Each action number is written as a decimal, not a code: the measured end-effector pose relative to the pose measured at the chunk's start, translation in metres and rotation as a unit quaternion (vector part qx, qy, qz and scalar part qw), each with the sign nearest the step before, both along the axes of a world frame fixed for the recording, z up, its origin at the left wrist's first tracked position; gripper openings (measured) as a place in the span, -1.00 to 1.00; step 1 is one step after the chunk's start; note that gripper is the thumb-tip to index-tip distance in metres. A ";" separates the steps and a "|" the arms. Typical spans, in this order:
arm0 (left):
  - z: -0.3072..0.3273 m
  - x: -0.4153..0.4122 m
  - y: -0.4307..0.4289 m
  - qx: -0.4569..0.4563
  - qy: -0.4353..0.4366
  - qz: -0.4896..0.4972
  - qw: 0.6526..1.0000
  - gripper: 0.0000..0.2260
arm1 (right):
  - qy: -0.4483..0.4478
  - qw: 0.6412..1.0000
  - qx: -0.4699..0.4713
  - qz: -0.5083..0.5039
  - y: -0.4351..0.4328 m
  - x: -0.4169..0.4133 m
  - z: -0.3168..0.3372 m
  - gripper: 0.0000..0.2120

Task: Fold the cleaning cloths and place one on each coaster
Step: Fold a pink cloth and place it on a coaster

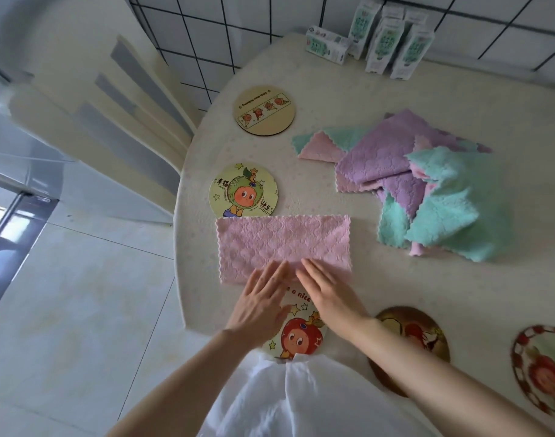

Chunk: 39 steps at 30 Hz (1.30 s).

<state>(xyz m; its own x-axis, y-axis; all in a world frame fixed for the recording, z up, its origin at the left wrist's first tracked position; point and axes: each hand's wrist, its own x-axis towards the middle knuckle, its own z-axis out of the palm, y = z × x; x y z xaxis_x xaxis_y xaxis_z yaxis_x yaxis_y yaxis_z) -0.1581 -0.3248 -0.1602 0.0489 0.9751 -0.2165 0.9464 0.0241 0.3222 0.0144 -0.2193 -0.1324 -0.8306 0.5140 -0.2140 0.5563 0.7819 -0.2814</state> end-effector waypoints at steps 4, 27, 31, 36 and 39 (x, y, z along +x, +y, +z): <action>-0.007 -0.028 -0.022 -0.017 0.030 -0.005 0.999 -0.30 | -0.059 0.996 0.066 0.017 0.006 0.026 -0.003 -0.07; -0.004 -0.065 -0.056 -0.002 0.054 0.113 0.992 -0.42 | -0.064 0.991 0.121 0.000 0.035 0.015 0.011 -0.72; -0.003 -0.056 -0.052 -0.009 0.070 0.144 0.987 -0.36 | -0.019 0.993 0.116 0.011 0.031 0.023 0.020 -0.72; 0.008 -0.007 -0.034 0.018 0.041 0.112 0.993 -0.30 | 0.049 0.994 0.084 0.047 0.006 0.041 0.027 -0.68; 0.015 0.040 -0.022 0.040 -0.010 0.055 0.998 -0.30 | 0.111 0.991 0.035 0.063 -0.013 0.051 0.034 -0.68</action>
